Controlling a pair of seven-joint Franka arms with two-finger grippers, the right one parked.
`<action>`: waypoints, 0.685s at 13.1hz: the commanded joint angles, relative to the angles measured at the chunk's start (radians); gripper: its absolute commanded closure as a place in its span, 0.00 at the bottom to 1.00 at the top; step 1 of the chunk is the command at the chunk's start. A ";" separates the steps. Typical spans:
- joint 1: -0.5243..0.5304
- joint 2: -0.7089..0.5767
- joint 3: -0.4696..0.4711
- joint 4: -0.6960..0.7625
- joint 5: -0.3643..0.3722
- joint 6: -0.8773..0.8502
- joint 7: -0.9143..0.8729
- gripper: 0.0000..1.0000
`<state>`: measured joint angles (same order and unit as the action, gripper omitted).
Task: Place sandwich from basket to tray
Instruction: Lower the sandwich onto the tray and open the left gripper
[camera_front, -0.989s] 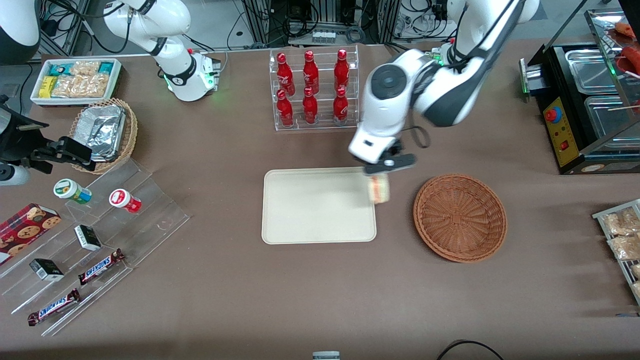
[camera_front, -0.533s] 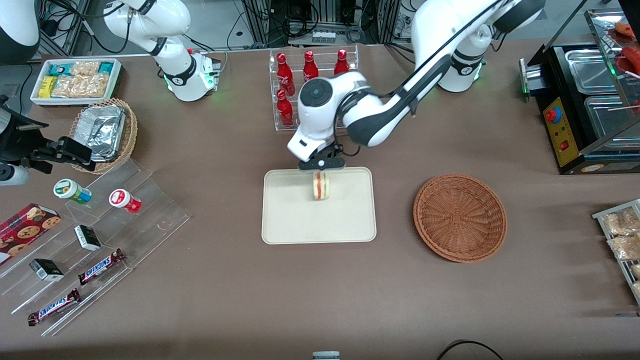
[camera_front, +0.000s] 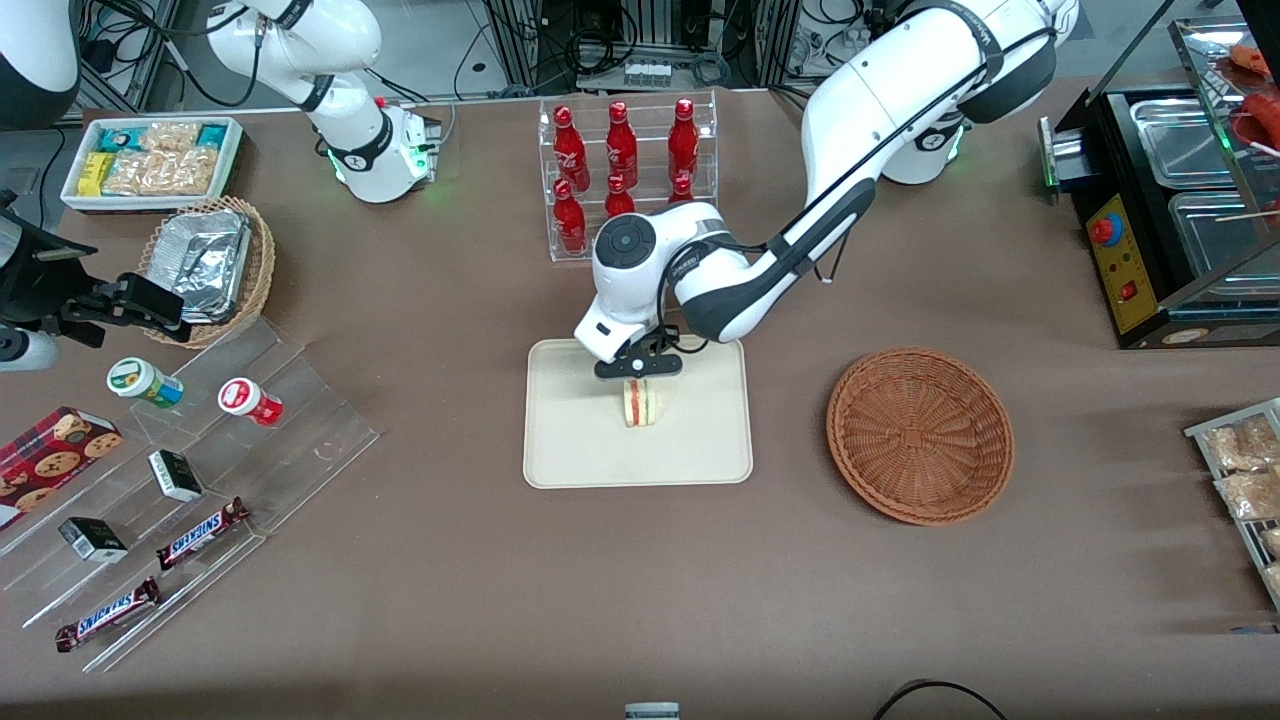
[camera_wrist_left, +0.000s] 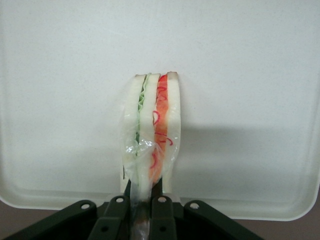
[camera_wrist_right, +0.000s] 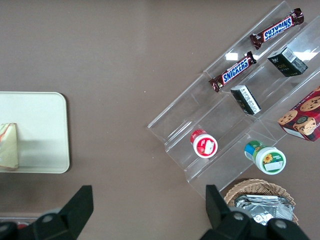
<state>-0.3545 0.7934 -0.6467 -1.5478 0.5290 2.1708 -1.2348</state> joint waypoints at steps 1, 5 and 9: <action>-0.017 0.013 0.021 0.029 0.025 0.012 -0.022 0.25; 0.000 -0.098 0.012 0.026 -0.012 -0.083 -0.028 0.00; 0.052 -0.317 0.013 0.028 -0.202 -0.263 -0.028 0.00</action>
<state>-0.3362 0.6130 -0.6395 -1.4828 0.3844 1.9942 -1.2458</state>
